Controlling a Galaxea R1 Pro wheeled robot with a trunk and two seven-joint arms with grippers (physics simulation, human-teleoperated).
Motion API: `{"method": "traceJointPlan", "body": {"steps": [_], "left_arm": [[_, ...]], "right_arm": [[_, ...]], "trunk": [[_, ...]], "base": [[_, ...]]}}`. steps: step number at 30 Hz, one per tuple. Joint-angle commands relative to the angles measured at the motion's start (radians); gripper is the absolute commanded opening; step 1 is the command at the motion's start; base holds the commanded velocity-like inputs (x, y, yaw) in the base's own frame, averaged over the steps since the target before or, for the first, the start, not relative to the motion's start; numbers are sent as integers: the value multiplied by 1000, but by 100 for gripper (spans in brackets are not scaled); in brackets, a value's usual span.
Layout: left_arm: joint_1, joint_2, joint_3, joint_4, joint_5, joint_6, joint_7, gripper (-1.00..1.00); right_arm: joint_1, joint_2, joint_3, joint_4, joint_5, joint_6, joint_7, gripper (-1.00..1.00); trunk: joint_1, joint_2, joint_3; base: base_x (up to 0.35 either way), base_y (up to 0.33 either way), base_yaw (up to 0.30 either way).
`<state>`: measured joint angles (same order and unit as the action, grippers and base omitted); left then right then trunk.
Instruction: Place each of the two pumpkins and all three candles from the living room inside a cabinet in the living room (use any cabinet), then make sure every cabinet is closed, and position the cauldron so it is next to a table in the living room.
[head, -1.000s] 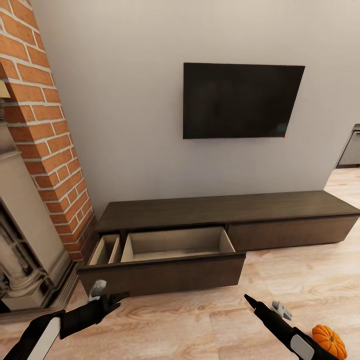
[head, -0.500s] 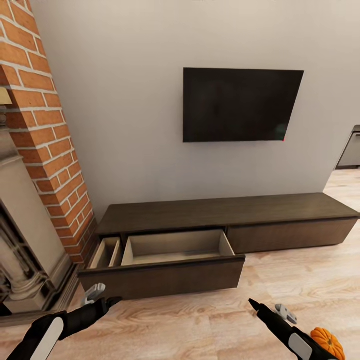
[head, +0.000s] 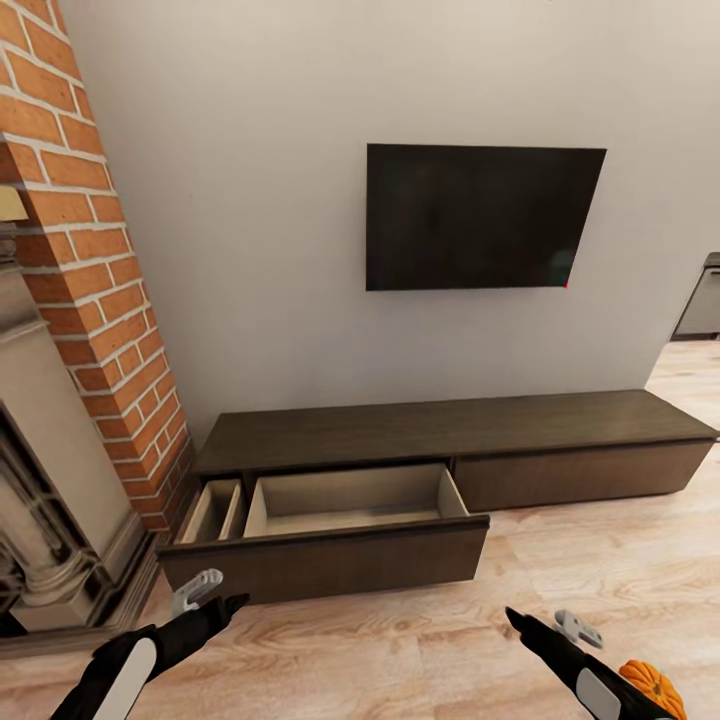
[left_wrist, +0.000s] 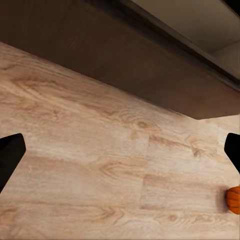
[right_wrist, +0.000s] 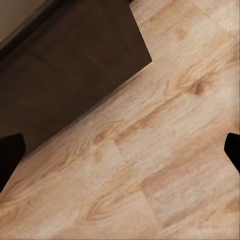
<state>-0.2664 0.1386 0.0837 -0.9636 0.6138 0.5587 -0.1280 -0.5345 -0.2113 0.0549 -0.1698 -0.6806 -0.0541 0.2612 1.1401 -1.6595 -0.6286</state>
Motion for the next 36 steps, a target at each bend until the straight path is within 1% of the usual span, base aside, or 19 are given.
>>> {"method": "traceJointPlan", "body": {"steps": [1, 14, 19, 24, 36], "left_arm": [[-1, -2, 2, 0, 2, 4, -2, 100], [0, -2, 1, 2, 10, 1, -11, 100], [0, -3, -6, 2, 3, 1, -8, 100], [0, -4, -11, 2, 2, 1, -4, 100], [0, -2, -12, 2, 0, 1, -5, 100]], "right_arm": [[-1, 0, 6, 2, -8, -4, 2, 100], [-1, -1, 5, 12, -7, -7, -1, 100], [-1, -2, 5, 13, -10, -37, 0, 100], [-1, -2, 5, 13, -9, -49, 0, 100], [-1, -2, 5, 13, -7, -50, 3, 100]], "trunk": [[0, 0, -1], [0, 0, -1], [0, 0, -1], [0, 0, -1], [0, 0, -1]], "base": [[0, 0, 0], [0, 0, 0], [0, -30, 0], [0, -207, 0], [0, -234, 0]]}}
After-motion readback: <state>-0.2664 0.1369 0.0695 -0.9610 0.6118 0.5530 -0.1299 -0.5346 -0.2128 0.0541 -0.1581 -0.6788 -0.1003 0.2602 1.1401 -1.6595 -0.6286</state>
